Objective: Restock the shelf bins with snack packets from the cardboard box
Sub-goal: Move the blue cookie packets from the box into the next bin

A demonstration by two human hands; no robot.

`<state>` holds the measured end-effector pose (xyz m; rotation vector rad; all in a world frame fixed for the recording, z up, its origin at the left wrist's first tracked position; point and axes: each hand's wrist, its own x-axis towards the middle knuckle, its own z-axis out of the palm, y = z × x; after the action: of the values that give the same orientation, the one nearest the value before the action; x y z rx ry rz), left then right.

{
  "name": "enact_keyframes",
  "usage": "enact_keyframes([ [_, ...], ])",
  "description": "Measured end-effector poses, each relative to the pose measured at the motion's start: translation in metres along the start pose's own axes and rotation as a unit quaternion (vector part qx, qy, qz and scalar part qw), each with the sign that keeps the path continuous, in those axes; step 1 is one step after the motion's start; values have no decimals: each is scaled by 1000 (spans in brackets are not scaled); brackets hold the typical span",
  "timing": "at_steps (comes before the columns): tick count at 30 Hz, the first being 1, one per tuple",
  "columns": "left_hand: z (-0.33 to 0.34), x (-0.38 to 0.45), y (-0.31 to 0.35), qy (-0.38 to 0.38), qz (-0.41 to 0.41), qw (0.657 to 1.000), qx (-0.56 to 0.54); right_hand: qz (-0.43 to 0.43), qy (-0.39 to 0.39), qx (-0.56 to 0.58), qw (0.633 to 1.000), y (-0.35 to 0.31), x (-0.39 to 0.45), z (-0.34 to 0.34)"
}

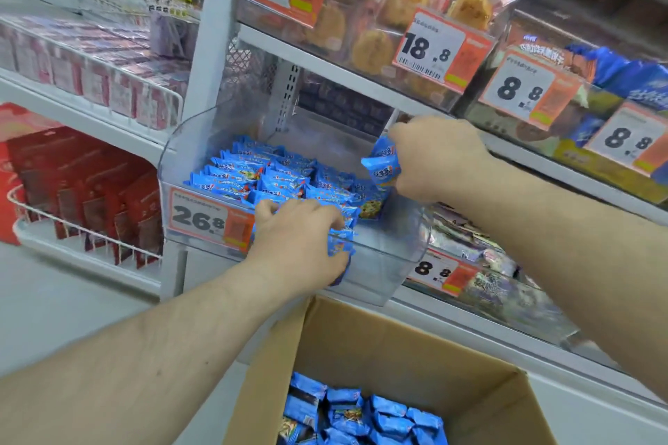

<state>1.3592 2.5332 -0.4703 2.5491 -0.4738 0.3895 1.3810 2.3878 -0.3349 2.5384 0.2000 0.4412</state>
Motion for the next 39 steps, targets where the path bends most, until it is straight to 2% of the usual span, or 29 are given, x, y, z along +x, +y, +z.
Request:
enact_keyframes([
  [4, 7, 2, -1, -3, -6, 1000, 14, -35, -50, -105, 993, -30, 37, 22],
  [9, 12, 3, 0, 15, -7, 1000, 27, -17, -151, -126, 980, -47, 63, 56],
  [17, 17, 5, -2, 31, -8, 999, 0, 9, -234, -20, 972, -35, 81, 91],
  [23, 16, 4, -3, 35, -5, 999, -13, 35, -315, 109, 942, -21, 88, 109],
  [27, 15, 4, -3, 32, -8, 999, -23, 19, -292, 52, 955, -24, 82, 125],
  [31, 14, 3, -3, 30, -10, 999, -26, 37, -204, 12, 978, -27, 74, 124],
  [39, 12, 4, -3, 32, -15, 999, -27, 62, -243, 92, 964, -37, 66, 121],
])
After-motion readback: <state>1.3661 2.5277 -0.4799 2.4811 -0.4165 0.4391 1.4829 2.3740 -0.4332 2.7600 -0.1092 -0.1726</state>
